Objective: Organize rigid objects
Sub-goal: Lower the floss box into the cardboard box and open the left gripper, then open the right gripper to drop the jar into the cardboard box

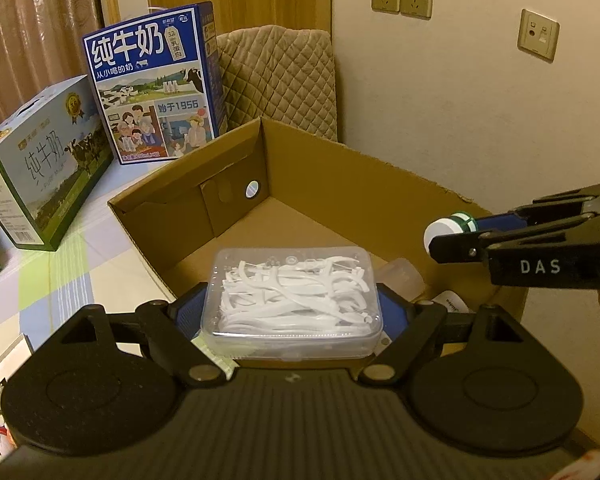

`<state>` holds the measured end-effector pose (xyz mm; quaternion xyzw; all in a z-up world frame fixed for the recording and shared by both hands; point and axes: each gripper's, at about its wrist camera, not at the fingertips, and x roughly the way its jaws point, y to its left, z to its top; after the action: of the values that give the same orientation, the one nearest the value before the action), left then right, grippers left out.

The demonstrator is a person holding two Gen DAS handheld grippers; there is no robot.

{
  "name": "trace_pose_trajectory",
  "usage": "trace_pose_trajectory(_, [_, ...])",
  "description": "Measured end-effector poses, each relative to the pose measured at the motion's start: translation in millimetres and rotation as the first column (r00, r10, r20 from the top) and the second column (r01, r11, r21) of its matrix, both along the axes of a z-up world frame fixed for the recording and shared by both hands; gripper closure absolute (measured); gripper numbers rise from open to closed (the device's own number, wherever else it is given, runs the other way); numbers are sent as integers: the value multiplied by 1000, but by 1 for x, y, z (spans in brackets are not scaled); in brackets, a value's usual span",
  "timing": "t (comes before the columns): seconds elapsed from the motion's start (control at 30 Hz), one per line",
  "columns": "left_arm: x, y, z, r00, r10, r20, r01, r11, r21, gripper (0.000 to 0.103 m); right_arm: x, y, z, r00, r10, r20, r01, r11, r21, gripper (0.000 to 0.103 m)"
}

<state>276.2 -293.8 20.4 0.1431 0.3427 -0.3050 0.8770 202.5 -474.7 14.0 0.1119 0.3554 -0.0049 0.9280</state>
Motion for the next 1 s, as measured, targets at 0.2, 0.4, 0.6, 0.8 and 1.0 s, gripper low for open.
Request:
trace_pose_trajectory(0.2, [2, 1, -1, 1000, 7, -8, -7, 1000, 3, 20, 1, 3, 0, 1000, 4, -3, -4, 1000, -1, 74])
trace_pose_trajectory(0.4, [0, 5, 1, 1000, 15, -2, -15, 1000, 1, 20, 1, 5, 3, 1000, 9, -1, -9, 1000, -4, 74])
trace_pose_trajectory(0.6, [1, 13, 8, 999, 40, 15, -40, 999, -20, 20, 0, 5, 3, 1000, 11, 1, -11, 1000, -3, 74])
trace_pose_trajectory(0.8, [3, 23, 15, 997, 68, 25, -67, 997, -34, 20, 0, 8, 5, 1000, 17, 1, -17, 1000, -5, 74])
trace_pose_trajectory(1.0, [2, 34, 19, 995, 91, 28, -90, 995, -44, 20, 0, 14, 5, 1000, 28, 0, -28, 1000, -1, 74])
